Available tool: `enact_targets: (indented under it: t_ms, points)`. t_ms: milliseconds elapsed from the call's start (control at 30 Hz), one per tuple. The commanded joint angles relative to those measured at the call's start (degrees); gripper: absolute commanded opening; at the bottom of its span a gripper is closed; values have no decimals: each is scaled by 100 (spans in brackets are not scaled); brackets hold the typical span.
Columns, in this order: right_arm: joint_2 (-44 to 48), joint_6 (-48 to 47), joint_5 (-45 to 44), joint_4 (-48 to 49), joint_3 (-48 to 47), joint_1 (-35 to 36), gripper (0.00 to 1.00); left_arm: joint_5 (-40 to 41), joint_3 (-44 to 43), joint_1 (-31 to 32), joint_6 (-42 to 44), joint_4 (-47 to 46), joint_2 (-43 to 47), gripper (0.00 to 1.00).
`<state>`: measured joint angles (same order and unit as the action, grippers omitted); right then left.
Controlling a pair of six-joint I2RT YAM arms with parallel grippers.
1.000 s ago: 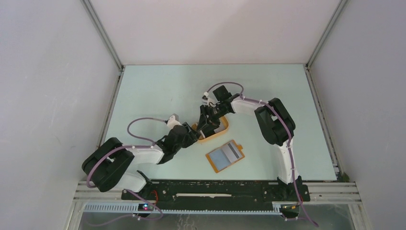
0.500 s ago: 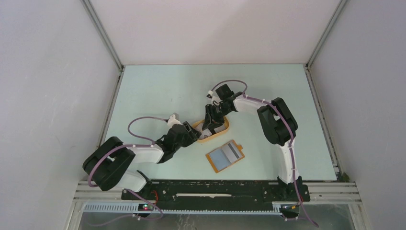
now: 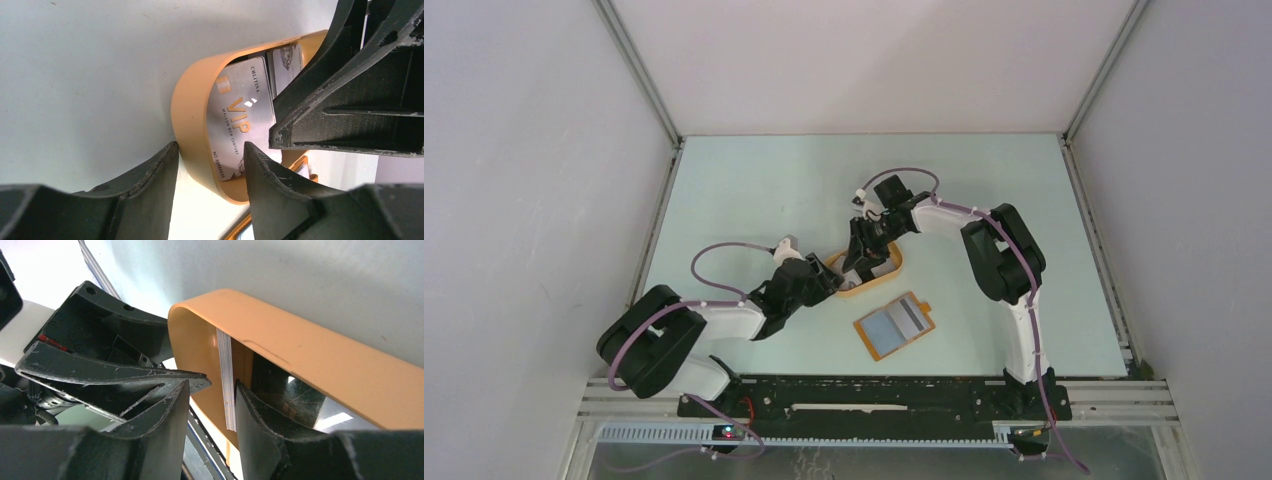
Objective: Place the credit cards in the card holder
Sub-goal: Pick up the credit card from the storage box.
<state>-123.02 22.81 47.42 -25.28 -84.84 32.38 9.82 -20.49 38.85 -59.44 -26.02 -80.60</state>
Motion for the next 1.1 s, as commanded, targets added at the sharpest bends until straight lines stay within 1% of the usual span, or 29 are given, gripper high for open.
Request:
enact_targets:
  t_ms: [0,433,800,1067]
  points:
    - [-30,18,294,136,-151,66,48,-39,-131,-40,143,-172,81,55]
    - [-289,-126,29,-69,-345,205,50,-93,-104,-65,134,-256,62,52]
    - [77,-168,193,-63,-265,-18,47,-91,-43,-122,143,-255,124,51]
    - [148,-197,303,-86,-244,-119,46,-95,-17,-174,152,-253,193,51]
